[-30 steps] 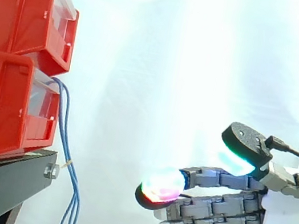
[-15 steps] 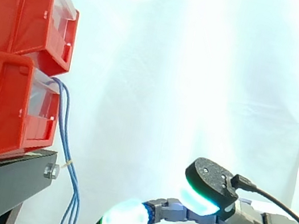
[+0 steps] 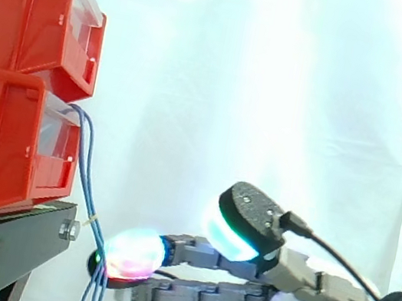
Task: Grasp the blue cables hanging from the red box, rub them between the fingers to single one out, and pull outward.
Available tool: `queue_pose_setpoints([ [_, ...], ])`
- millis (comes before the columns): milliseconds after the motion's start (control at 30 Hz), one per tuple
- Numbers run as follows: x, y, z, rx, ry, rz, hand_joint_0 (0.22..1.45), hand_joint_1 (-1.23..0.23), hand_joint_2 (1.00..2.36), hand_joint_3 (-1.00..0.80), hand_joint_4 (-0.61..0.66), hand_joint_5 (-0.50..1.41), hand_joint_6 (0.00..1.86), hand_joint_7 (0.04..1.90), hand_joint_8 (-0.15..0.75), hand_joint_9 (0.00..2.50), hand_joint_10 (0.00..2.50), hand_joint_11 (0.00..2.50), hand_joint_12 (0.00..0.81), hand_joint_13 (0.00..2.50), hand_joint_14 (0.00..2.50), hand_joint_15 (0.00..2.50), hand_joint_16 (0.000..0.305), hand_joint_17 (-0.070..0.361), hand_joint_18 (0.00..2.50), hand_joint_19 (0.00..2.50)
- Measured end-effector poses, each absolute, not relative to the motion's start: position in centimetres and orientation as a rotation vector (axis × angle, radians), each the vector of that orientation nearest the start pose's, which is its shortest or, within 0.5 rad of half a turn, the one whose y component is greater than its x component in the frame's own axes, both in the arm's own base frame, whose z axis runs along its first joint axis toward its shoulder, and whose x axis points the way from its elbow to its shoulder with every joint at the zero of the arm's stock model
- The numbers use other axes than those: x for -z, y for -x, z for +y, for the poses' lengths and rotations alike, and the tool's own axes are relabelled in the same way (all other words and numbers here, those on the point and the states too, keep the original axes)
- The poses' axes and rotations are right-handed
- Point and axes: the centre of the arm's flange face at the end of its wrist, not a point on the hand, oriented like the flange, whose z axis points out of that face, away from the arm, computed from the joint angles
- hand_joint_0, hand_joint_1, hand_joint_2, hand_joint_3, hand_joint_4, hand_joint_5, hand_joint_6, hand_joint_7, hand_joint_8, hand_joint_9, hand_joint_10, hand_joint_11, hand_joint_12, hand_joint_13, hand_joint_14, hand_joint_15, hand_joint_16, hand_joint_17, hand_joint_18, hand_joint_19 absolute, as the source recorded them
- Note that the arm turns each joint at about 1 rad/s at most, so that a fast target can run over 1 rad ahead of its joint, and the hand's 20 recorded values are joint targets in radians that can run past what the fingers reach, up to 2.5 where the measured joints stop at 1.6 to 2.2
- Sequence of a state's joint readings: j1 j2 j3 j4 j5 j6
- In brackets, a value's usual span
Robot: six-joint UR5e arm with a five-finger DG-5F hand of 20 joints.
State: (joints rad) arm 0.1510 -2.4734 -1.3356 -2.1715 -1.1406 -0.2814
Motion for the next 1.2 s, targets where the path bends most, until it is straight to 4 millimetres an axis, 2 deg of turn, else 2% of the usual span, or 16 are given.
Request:
queue_pose_setpoints([
  [133, -10.8, -79.5, -5.1, -0.981, -1.021, 0.890, 0.50, -0.54, 1.00, -0.50, 0.19, -0.22, 0.50, 0.68, 0.243, 0.48, 0.00, 0.05, 0.295, 0.34, 0.01, 0.24, 0.039, 0.088, 0.28, 0.31],
  [233, -10.7, -80.0, -4.7, -0.987, -1.024, 0.901, 0.50, -0.54, 1.00, -0.50, 0.19, -0.22, 0.50, 0.68, 0.247, 0.49, 0.00, 0.07, 0.293, 0.35, 0.01, 0.24, 0.039, 0.087, 0.28, 0.31],
  [367, -10.7, -80.2, -4.2, -0.991, -1.019, 0.903, 0.50, -0.54, 1.00, -0.50, 0.19, -0.22, 0.50, 0.68, 0.246, 0.50, 0.00, 0.06, 0.296, 0.35, 0.01, 0.24, 0.038, 0.086, 0.28, 0.31],
  [533, -8.7, -80.2, -3.3, -0.996, -1.024, 0.908, 0.50, -0.54, 1.00, -0.50, 0.19, -0.22, 0.50, 0.69, 0.247, 0.50, 0.00, 0.06, 0.296, 0.36, 0.01, 0.24, 0.038, 0.086, 0.29, 0.30],
  [633, -8.3, -80.3, -2.8, -1.010, -1.024, 0.893, 0.50, -0.54, 1.00, -0.50, 0.19, -0.21, 0.50, 0.68, 0.248, 0.52, 0.00, 0.08, 0.297, 0.37, 0.01, 0.24, 0.038, 0.086, 0.30, 0.31],
  [967, -8.2, -80.5, -1.2, -1.031, -1.013, 0.890, 0.51, -0.54, 1.00, -0.50, 0.21, -0.20, 0.50, 0.69, 0.253, 0.65, 0.01, 0.17, 0.298, 0.49, 0.01, 0.27, 0.036, 0.082, 0.37, 0.32],
  [1200, -8.2, -80.5, -0.1, -1.048, -1.014, 0.890, 0.53, -0.56, 1.00, -0.50, 0.23, -0.16, 0.50, 0.75, 0.259, 0.87, 0.01, 0.30, 0.303, 0.67, 0.02, 0.35, 0.034, 0.076, 0.48, 0.36],
])
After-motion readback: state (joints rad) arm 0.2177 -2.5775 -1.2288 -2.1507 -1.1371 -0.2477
